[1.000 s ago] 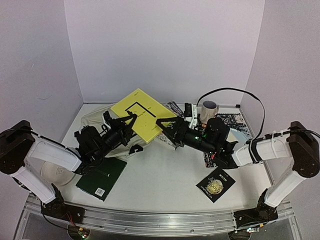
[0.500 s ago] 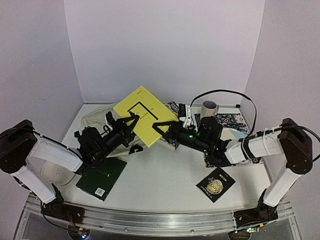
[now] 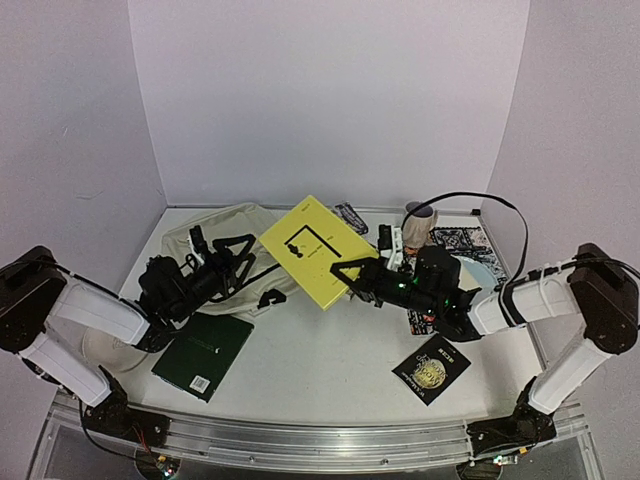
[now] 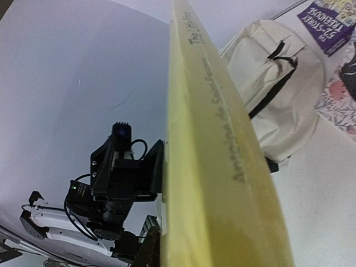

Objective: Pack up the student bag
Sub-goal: Move the student bag to the center of the board.

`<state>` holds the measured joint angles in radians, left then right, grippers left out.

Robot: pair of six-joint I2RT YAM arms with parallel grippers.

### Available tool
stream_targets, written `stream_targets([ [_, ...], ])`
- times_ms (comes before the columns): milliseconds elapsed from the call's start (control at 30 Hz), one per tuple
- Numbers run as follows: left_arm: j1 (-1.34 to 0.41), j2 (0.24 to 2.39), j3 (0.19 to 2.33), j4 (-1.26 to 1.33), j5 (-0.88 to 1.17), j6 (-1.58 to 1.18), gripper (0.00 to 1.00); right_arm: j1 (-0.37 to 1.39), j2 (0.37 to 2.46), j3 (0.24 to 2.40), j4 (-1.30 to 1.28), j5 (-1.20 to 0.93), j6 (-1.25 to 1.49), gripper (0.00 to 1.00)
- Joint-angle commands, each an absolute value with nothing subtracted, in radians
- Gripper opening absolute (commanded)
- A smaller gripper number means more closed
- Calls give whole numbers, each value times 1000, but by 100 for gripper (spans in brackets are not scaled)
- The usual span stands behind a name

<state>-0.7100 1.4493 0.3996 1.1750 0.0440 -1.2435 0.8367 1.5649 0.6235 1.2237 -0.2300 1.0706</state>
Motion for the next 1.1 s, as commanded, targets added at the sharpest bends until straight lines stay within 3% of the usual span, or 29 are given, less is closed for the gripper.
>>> stream_targets([
  [0, -669, 1347, 515, 817, 161, -923, 72, 799, 1458, 584, 1629, -198, 1045, 0],
  [200, -629, 1365, 759, 316, 194, -538, 85, 766, 1400, 524, 1583, -198, 1044, 0],
  [367, -627, 1477, 1011, -105, 109, -281, 90, 754, 1355, 476, 1540, -186, 1038, 0],
  [533, -629, 1611, 1170, -298, 137, -121, 93, 747, 1311, 431, 1510, -165, 1034, 0],
  [767, -629, 1779, 1264, -370, 94, -42, 94, 746, 1260, 401, 1460, -144, 1022, 0],
  [933, -630, 1880, 1321, -394, 37, -23, 82, 746, 1234, 392, 1429, -139, 1015, 0],
  [1000, -629, 1904, 1341, -404, 4, -18, 72, 746, 1224, 388, 1418, -137, 1014, 0],
  [1067, -629, 1917, 1368, -428, -32, -13, 53, 746, 1214, 383, 1409, -134, 1012, 0],
])
